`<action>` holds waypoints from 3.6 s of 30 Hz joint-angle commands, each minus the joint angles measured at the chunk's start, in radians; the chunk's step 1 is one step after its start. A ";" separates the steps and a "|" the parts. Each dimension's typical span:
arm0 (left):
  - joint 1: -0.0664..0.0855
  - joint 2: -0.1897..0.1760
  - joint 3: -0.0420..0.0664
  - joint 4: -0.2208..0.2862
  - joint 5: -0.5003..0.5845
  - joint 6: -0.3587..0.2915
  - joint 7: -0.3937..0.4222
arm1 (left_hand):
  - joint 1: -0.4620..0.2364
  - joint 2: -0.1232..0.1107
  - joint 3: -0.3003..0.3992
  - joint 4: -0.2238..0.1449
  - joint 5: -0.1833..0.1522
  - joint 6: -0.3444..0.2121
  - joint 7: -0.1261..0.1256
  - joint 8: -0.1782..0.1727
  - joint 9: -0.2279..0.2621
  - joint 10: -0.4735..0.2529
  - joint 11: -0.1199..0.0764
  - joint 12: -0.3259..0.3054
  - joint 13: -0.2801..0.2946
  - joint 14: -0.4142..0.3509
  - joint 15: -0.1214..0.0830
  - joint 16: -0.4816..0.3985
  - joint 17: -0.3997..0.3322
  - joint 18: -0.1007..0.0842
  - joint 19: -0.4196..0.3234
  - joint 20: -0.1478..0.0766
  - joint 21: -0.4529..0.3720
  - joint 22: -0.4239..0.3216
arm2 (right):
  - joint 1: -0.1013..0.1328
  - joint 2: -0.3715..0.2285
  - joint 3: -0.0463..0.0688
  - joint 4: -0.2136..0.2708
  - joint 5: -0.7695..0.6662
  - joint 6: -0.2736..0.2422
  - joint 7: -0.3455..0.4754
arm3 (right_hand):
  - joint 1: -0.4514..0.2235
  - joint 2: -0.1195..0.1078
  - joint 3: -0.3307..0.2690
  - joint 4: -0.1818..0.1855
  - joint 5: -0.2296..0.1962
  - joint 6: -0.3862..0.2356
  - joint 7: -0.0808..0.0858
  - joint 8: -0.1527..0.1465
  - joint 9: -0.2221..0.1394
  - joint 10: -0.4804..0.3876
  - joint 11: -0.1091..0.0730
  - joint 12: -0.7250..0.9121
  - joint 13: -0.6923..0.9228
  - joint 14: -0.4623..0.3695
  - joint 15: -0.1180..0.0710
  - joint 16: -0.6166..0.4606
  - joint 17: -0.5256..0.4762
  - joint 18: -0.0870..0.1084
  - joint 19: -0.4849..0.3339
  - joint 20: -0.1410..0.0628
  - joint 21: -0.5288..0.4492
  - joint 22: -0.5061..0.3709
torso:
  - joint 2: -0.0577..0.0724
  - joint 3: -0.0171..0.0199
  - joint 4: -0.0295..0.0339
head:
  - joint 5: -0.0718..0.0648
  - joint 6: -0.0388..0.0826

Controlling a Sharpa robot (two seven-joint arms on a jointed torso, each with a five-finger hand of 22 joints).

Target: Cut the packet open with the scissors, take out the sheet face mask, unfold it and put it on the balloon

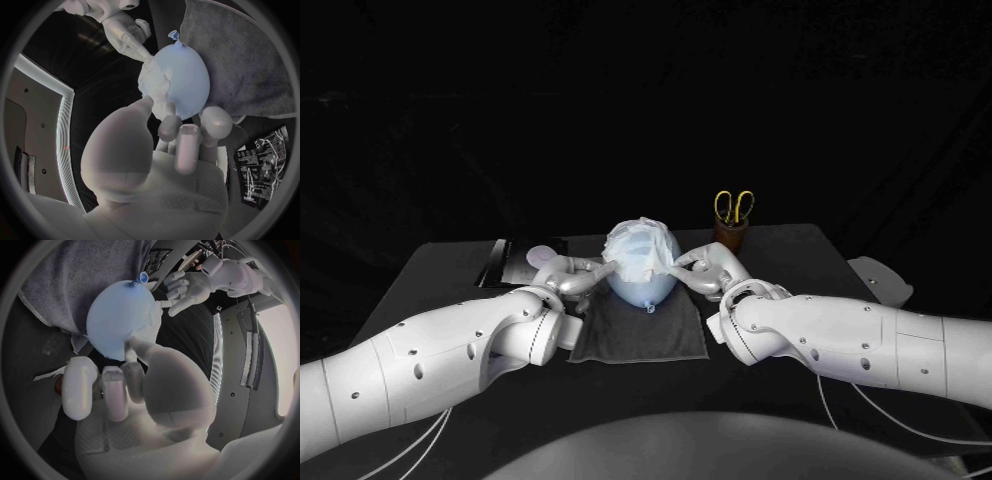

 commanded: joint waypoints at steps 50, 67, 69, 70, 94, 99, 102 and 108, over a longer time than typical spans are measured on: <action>0.006 0.062 0.003 -0.041 0.052 -0.088 0.050 | 0.245 0.120 0.128 -0.109 -0.001 0.085 -0.043 0.067 0.056 0.096 -0.043 0.052 0.120 0.090 -0.028 0.011 0.213 -0.017 0.033 -0.023 0.031 0.068 | 0.001 0.004 0.001 -0.001 -0.015 0.018 -0.004 | -0.022 -0.004 0.048 -0.039 0.002 0.012 -0.005 0.014 0.030 0.062 -0.007 0.006 0.181 0.104 -0.006 0.003 0.263 -0.007 0.055 -0.006 0.009 0.201 | 0.000 0.0000 -0.0003 | -0.008 0.000; 0.006 0.043 0.003 -0.036 0.078 -0.095 0.066 | 0.132 0.056 0.360 -0.198 0.000 0.074 -0.042 0.107 0.141 0.117 -0.044 0.050 0.150 0.093 -0.029 0.014 0.223 -0.019 0.040 -0.025 0.043 0.089 | 0.001 -0.021 0.001 0.010 -0.012 0.009 0.010 | -0.024 -0.005 0.050 -0.040 0.002 0.012 -0.006 0.015 0.031 0.063 -0.007 0.010 0.183 0.104 -0.006 0.003 0.263 -0.007 0.056 -0.006 0.011 0.202 | 0.000 -0.0001 0.0002 | -0.008 0.000; 0.006 0.039 0.003 -0.034 0.082 -0.092 0.066 | 0.115 0.047 0.400 -0.217 0.000 0.075 -0.042 0.108 0.150 0.116 -0.044 0.048 0.151 0.093 -0.029 0.013 0.223 -0.019 0.039 -0.025 0.044 0.089 | 0.001 -0.027 0.002 0.012 -0.011 0.009 0.011 | -0.024 -0.005 0.050 -0.040 0.002 0.012 -0.006 0.015 0.031 0.063 -0.007 0.010 0.183 0.104 -0.006 0.003 0.263 -0.007 0.056 -0.006 0.011 0.202 | 0.000 0.0000 0.0007 | -0.008 0.000; 0.006 0.037 0.002 -0.033 0.084 -0.090 0.066 | 0.103 0.043 0.418 -0.225 0.000 0.076 -0.042 0.109 0.155 0.117 -0.044 0.047 0.152 0.093 -0.029 0.013 0.223 -0.019 0.039 -0.025 0.044 0.090 | 0.001 -0.031 0.002 0.012 -0.010 0.009 0.011 | -0.024 -0.005 0.050 -0.040 0.002 0.012 -0.006 0.015 0.031 0.063 -0.007 0.010 0.183 0.104 -0.006 0.003 0.263 -0.007 0.056 -0.006 0.011 0.202 | 0.000 0.0000 0.0006 | -0.007 0.000; 0.005 0.002 0.001 -0.015 0.097 -0.030 0.031 | 0.020 0.030 0.515 -0.275 0.002 0.066 -0.038 0.109 0.193 0.095 -0.042 0.007 0.119 0.086 -0.028 0.005 0.199 -0.016 0.031 -0.027 0.042 0.082 | 0.000 -0.109 0.003 0.057 -0.022 0.183 -0.033 | -0.027 -0.006 0.056 -0.044 0.002 0.014 -0.007 0.018 0.033 0.064 -0.008 0.012 0.184 0.104 -0.006 0.003 0.263 -0.008 0.056 -0.006 0.013 0.202 | 0.000 -0.0008 -0.0011 | -0.003 0.000; 0.005 -0.001 0.001 -0.013 0.097 -0.021 0.031 | 0.011 0.031 0.514 -0.276 0.002 0.057 -0.036 0.110 0.200 0.076 -0.039 -0.018 0.091 0.084 -0.026 0.001 0.189 -0.014 0.024 -0.027 0.036 0.071 | -0.002 -0.126 0.002 0.069 -0.049 0.240 -0.072 | -0.028 -0.007 0.057 -0.045 0.002 0.014 -0.007 0.019 0.034 0.064 -0.008 0.011 0.183 0.104 -0.006 0.003 0.263 -0.007 0.056 -0.006 0.012 0.202 | -0.001 0.0000 0.0003 | -0.005 0.000; 0.005 -0.003 0.001 -0.012 0.097 -0.020 0.032 | 0.010 0.032 0.513 -0.277 0.002 0.056 -0.036 0.110 0.201 0.074 -0.039 -0.021 0.088 0.083 -0.026 0.001 0.188 -0.014 0.022 -0.027 0.034 0.068 | -0.003 -0.132 0.002 0.069 -0.059 0.244 -0.088 | -0.028 -0.007 0.057 -0.045 0.002 0.014 -0.007 0.019 0.034 0.064 -0.008 0.011 0.183 0.104 -0.006 0.003 0.263 -0.007 0.056 -0.006 0.012 0.202 | -0.001 -0.0001 0.0006 | -0.006 0.000; 0.004 -0.008 0.001 -0.011 0.098 -0.022 0.034 | 0.009 0.032 0.513 -0.277 0.002 0.055 -0.036 0.110 0.202 0.072 -0.039 -0.023 0.085 0.082 -0.026 0.000 0.185 -0.014 0.022 -0.027 0.033 0.066 | -0.009 -0.143 0.001 0.057 -0.077 0.230 -0.114 | -0.030 -0.008 0.058 -0.047 0.002 0.015 -0.007 0.020 0.035 0.064 -0.008 0.011 0.184 0.104 -0.006 0.003 0.263 -0.007 0.056 -0.006 0.012 0.202 | 0.000 -0.0002 -0.0010 | -0.006 0.000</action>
